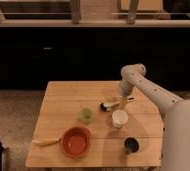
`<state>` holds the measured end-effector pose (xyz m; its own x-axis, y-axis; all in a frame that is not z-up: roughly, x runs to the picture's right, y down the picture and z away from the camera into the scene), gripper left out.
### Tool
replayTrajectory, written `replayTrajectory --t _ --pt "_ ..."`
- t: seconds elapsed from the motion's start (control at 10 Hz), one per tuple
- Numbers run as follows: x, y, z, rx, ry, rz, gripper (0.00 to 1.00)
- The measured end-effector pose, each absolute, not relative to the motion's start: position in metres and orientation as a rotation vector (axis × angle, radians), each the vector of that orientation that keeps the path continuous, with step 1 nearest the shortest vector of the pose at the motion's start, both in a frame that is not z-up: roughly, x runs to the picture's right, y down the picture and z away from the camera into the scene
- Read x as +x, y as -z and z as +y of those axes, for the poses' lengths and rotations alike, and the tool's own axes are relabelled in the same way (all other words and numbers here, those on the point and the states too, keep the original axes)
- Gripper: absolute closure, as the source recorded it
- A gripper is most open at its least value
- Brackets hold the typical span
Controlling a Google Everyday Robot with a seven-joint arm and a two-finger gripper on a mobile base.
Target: Place brush in red bowl
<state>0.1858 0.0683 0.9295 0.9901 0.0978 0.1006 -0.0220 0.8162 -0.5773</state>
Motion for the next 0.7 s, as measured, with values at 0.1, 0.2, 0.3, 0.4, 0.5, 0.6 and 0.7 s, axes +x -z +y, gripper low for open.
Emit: replayTrajectory --t 0.1,0.2,0.3,0.4,0.5,0.6,0.7 --pt "0.187 -0.931 0.072 -0.606 -0.072 -0.123 0.20" --pt "0.188 -0.934 0.076 -0.596 -0.080 -0.117 0.20" --pt "0.188 -0.936 0.078 -0.589 -0.086 -0.115 0.20" --pt "0.188 -0.938 0.080 -0.586 -0.091 -0.114 0.20" --pt "0.189 -0.941 0.082 -0.586 -0.097 -0.113 0.20" --pt "0.190 -0.944 0.084 -0.589 -0.100 -0.111 0.20" --pt "0.190 -0.946 0.084 -0.592 -0.105 -0.111 0.20"
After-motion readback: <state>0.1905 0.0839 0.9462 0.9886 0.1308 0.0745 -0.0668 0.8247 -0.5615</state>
